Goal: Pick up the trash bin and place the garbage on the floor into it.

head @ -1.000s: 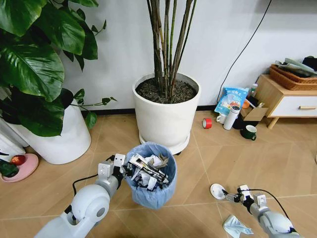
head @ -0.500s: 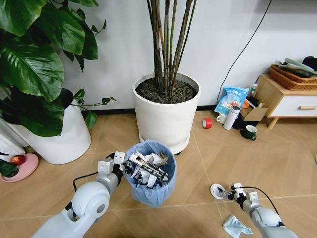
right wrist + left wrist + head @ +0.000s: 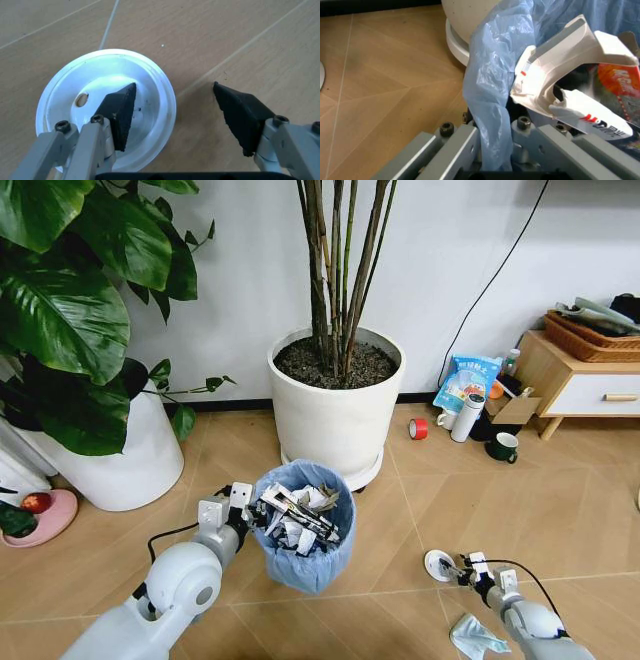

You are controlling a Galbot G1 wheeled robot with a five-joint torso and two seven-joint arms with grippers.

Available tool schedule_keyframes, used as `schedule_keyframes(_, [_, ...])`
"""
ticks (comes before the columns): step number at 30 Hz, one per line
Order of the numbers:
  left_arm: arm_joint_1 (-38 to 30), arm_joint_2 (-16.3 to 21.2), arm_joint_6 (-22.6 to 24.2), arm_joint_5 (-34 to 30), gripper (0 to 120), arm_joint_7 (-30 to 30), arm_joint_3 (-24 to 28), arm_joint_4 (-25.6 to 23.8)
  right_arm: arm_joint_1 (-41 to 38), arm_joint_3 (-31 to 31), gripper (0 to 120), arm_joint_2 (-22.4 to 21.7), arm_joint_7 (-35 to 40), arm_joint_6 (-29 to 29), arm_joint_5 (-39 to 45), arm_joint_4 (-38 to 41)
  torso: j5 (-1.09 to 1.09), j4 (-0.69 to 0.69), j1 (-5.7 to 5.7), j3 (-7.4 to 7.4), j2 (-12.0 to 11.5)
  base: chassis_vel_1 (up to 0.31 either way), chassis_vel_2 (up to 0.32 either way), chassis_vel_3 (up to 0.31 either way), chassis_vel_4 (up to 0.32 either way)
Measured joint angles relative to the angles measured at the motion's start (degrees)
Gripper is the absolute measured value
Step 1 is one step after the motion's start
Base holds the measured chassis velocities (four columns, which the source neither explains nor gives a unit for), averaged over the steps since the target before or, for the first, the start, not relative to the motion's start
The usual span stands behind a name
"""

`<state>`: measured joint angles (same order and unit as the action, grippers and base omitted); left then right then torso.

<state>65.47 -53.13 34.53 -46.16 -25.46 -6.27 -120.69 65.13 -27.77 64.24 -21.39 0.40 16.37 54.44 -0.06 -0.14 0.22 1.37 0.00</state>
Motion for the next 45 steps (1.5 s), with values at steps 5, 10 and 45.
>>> schedule_keyframes(5, [-0.2, 0.0, 0.0, 0.0, 0, 0.0, 0.0, 0.1, -0.2, 0.0, 39, 0.2, -0.1, 0.4, 0.0, -0.3, 0.02, 0.02, 0.00, 0.00, 0.0, 0.000, 0.000, 0.000, 0.000])
schedule_keyframes(10, [-0.4, 0.0, 0.0, 0.0, 0, 0.1, 0.1, 0.3, -0.1, -0.1, 23, 0.4, -0.1, 0.6, 0.3, -0.4, 0.00, 0.01, 0.00, 0.00, 0.0, 0.000, 0.000, 0.000, 0.000])
schedule_keyframes(45, [-5.0, 1.1, 0.8, -3.7, 0, 0.0, 2.1, 2.8, 8.5, -4.4, 0, -8.3, 3.5, -3.0, 7.4, 38.8, 0.01, 0.01, 0.01, 0.01, 0.0, 0.000, 0.000, 0.000, 0.000])
